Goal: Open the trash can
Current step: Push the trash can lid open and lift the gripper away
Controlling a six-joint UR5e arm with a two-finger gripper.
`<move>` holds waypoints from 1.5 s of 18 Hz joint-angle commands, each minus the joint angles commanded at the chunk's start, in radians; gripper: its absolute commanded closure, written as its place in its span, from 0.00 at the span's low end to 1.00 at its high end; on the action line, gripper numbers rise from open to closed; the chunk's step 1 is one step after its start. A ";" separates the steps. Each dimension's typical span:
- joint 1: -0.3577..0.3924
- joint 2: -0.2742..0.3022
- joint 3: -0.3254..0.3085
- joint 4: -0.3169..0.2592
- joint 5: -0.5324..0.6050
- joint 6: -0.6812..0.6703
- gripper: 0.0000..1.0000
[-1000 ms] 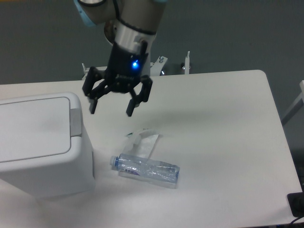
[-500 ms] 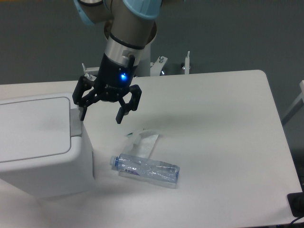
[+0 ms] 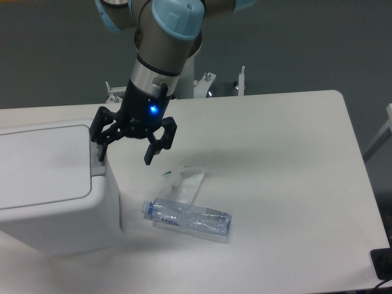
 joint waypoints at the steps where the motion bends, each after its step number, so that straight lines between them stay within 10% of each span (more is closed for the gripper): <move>1: 0.000 -0.002 0.000 0.002 0.000 0.000 0.00; 13: -0.014 -0.011 0.006 0.021 0.020 -0.002 0.00; 27: 0.193 -0.043 0.281 0.052 0.153 0.027 0.00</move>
